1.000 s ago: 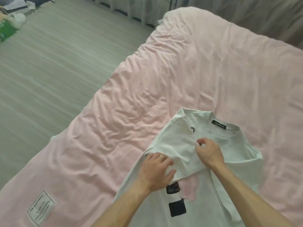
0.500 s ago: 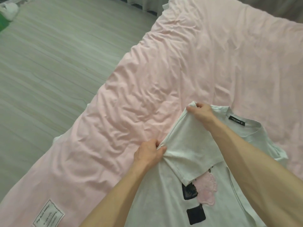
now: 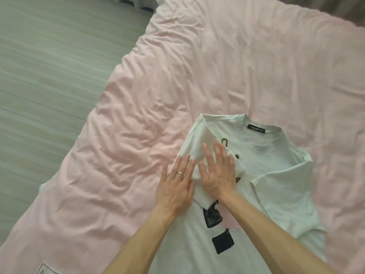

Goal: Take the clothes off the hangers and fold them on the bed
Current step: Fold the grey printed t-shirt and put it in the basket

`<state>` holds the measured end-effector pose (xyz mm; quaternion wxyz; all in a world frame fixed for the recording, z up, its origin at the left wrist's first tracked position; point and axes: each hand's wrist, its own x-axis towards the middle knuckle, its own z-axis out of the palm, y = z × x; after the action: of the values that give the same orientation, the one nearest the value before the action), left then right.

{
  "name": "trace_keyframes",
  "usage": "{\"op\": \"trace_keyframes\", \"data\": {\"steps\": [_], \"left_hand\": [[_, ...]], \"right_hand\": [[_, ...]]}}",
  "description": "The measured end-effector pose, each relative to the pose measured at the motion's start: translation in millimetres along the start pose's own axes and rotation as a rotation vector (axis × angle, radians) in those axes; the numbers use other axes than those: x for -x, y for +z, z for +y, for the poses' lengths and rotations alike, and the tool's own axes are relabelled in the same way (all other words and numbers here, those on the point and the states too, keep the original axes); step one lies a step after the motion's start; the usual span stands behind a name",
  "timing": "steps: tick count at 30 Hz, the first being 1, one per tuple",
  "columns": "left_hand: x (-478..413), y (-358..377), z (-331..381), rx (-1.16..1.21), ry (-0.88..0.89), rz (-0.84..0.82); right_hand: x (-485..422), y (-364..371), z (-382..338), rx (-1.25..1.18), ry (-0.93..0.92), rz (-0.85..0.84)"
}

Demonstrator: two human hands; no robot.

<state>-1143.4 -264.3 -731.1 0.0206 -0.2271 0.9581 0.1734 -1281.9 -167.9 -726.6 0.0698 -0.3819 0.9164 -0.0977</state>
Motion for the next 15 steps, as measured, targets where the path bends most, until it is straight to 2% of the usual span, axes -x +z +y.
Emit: {"op": "trace_keyframes", "data": {"steps": [3, 5, 8, 15], "left_hand": [[1, 18, -16, -0.126, 0.023, -0.126], [2, 21, -18, -0.168, 0.006, -0.180], [8, 17, -14, -0.207, -0.042, -0.232], [7, -10, 14, -0.208, -0.094, -0.189]], "right_hand": [[31, 15, 31, 0.118, 0.065, -0.237], [45, 14, 51, 0.136, 0.204, -0.290], [60, 5, 64, 0.117, 0.390, -0.297], [75, -38, 88, 0.043, 0.323, -0.187]]}}
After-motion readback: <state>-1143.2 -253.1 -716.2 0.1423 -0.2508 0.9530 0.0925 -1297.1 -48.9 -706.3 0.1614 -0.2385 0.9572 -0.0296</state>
